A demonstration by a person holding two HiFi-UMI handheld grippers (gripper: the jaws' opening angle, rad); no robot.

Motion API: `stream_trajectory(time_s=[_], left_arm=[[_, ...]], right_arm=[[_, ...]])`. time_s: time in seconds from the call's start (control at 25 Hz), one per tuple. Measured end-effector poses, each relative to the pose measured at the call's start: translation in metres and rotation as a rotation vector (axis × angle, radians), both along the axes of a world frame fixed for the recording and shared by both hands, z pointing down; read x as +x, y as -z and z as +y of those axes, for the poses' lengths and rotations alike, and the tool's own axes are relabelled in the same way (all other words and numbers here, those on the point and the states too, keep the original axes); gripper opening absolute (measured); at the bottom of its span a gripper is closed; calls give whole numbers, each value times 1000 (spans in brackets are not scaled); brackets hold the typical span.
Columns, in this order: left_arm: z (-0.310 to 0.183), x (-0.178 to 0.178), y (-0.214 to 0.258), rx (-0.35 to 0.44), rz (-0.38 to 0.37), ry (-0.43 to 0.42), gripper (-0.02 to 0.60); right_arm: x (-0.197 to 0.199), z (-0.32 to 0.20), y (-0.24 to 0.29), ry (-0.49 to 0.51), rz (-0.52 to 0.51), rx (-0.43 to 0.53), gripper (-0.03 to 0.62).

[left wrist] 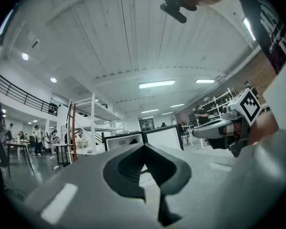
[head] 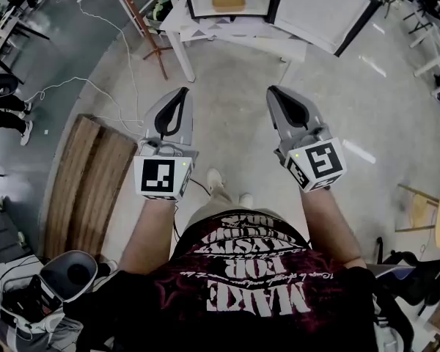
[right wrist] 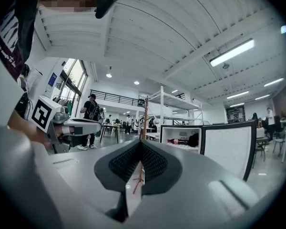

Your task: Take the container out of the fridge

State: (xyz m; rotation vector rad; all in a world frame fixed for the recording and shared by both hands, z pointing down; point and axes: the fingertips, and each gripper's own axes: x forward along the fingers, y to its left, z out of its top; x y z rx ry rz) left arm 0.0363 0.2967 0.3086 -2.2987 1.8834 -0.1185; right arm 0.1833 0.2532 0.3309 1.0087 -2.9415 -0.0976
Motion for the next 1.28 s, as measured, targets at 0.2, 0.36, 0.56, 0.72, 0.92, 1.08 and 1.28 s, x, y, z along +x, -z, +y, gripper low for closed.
stream_trajectory(time_s=[0.2, 0.36, 0.56, 0.72, 0.92, 1.08, 1.28], left_arm=[[3, -1, -14, -17, 7, 14, 0], [6, 1, -20, -28, 8, 28, 0], [12, 3, -19, -20, 6, 38, 0], [15, 2, -20, -18, 8, 46, 0], [13, -4, -19, -20, 8, 40, 0], [1, -23, -20, -24, 18, 47, 0], [-16, -36, -18, -37, 23, 19, 0]], right_arm=[[7, 0, -14, -9, 4, -30, 25], [11, 1, -21, -9, 5, -51, 25], [13, 4, -27, 1, -1, -62, 25], [12, 6, -26, 11, -2, -62, 25], [5, 3, -24, 10, -4, -62, 25], [-9, -10, -22, 2, 0, -76, 25], [-23, -23, -19, -18, 2, -82, 25]])
